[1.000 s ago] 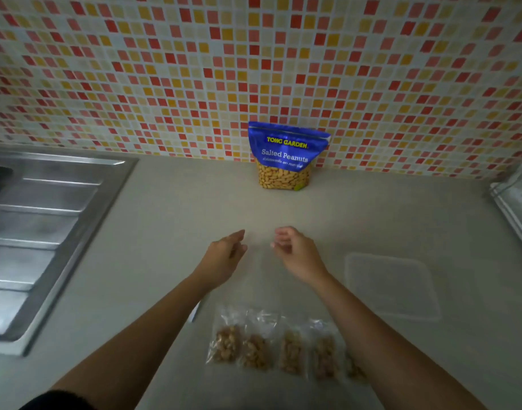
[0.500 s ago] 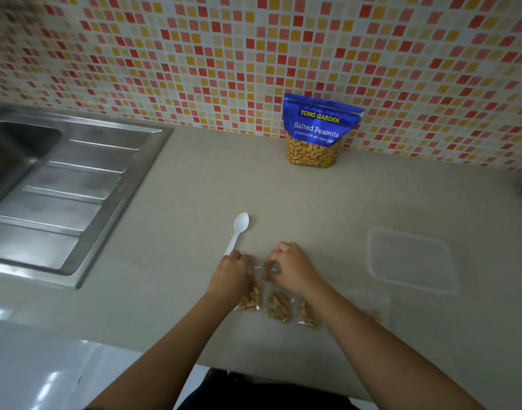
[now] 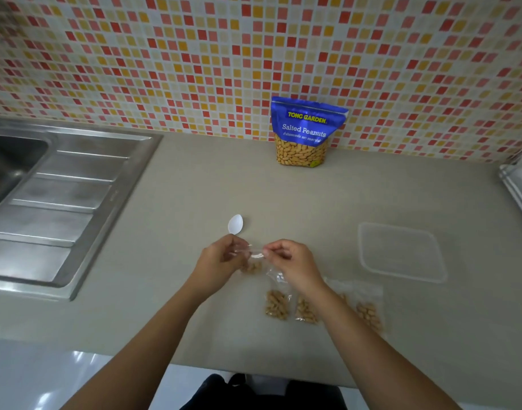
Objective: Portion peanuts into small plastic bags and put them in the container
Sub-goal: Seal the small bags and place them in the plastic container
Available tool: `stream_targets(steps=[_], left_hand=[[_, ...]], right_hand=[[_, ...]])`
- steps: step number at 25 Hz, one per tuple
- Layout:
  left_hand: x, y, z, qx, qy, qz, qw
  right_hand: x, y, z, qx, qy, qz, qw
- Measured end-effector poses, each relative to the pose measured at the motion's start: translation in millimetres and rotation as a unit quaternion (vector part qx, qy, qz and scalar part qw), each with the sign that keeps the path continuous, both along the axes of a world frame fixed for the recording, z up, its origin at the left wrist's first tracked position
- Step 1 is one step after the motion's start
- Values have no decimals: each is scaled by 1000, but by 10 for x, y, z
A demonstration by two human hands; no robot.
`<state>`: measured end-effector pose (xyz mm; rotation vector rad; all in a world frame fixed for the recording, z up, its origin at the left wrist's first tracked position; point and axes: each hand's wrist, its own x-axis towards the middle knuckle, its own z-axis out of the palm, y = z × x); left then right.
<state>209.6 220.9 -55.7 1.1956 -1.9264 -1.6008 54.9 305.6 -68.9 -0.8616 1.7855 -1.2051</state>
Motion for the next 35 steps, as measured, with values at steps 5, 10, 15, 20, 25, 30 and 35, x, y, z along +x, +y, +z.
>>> stream_targets(steps=[5,10,15,20,25,30,35], left_hand=[[-68,-76,164,-99,-64,-91,989],[-114,-174,238,-151,-73,-148,975],[-154,-231,199,-174,-70,-139,972],[-154,-349,201,-181,-74,-147,970],[-155,-375,207,-157,-56,-108,980],[-170,-152,119,117,164,-53,978],[-150,-103,55,110,119,8,987]], right_hand=[[78,48,128,-16,19,-4,1000],[106,54,186,-14,84,-15,996],[186,66,219,-20,94,-52,994],[238,83,231,-43,89,-83,992],[195,65,312,-43,51,-105,992],[115,1,409,-61,-93,-113,987],[3,5,352,-40,-45,-80,995]])
